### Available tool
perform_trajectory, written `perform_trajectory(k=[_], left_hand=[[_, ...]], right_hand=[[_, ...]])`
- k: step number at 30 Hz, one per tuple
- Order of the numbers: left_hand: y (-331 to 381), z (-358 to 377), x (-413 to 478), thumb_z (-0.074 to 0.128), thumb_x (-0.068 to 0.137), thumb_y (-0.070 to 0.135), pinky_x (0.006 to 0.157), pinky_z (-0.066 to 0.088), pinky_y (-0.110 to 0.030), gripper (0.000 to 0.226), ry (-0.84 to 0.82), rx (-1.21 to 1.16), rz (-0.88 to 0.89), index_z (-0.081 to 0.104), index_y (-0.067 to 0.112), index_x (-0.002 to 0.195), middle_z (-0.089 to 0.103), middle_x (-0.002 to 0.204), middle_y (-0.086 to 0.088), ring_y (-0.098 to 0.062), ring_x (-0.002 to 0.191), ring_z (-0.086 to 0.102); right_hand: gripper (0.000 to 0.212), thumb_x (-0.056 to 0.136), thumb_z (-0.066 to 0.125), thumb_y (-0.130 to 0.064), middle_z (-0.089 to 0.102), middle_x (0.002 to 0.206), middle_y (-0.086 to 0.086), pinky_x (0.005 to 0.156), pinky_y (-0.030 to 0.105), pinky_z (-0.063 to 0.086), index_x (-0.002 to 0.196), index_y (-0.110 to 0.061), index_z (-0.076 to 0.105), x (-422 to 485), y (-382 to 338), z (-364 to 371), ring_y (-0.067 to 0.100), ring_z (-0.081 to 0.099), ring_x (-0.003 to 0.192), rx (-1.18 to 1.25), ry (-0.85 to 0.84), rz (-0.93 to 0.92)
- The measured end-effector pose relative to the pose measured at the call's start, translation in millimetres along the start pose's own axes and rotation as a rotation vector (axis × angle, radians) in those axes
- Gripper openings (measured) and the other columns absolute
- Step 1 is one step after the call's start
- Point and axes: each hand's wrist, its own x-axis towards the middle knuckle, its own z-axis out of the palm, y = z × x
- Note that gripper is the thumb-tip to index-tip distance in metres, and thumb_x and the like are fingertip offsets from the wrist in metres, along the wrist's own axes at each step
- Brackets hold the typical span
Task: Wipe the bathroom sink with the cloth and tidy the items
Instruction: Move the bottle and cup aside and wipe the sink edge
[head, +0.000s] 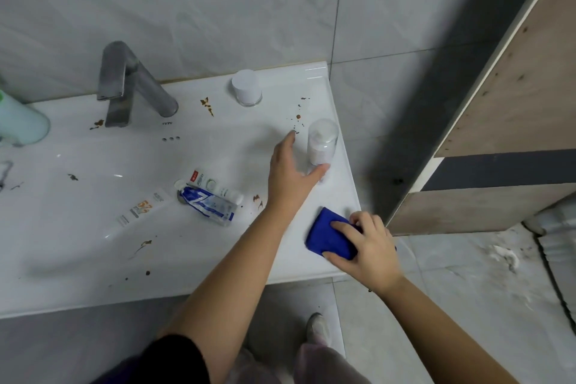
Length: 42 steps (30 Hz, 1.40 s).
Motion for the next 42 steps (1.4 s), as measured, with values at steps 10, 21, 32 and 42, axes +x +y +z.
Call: perform_trajectory(k=[10,21,32,42], left_hand=[[13,3,-13,0.079,0.069,0.023,0.080,0.051,-0.031,0.038,0.048,-0.162,-0.051,0.053,0.030,0.096,0.062,0.095,0.016,-0.008,0.091,0.060],[-27,-117,-109,0.078,0.069,0.008,0.080,0.052,-0.031,0.044,0.322,-0.228,-0.212,0.054,0.034,0.095,0.063,0.097,0.012,-0.008,0.095,0.060],[-85,-268,-182,0.079,0.069,0.011,0.078,0.052,-0.034,0.040,0.716,-0.152,-0.301,0.053,0.024,0.096,0.064,0.094,0.002,-0.020,0.089,0.062],[-174,-416,-189,0.077,0.072,0.006,0.075,0.054,-0.036,0.039,0.862,-0.123,-0.354,0.056,0.013,0.103,0.064,0.093,-0.006,-0.013,0.078,0.062]], right_hand=[[0.059,0.067,0.054,-0.063,0.055,0.103,0.006,0.068,0.034,0.046,0.111,-0.023,0.057,-2,-5,-7,0.023,0.050,0.091,-0.069,-0.009,-0.040],[0.041,0.061,0.080,-0.019,0.053,0.082,0.010,0.054,0.032,0.049,0.098,-0.011,0.066,20,-40,1,0.024,0.054,0.066,0.055,-0.098,-0.073],[0.039,0.062,0.077,-0.013,0.055,0.080,0.012,0.056,0.018,0.034,0.099,-0.009,0.068,59,-188,21,0.024,0.055,0.063,0.234,-0.155,-0.308],[0.043,0.070,0.074,-0.014,0.056,0.096,0.015,0.068,0.027,0.041,0.111,-0.009,0.063,88,-344,81,0.028,0.057,0.084,0.282,-0.172,-0.326]])
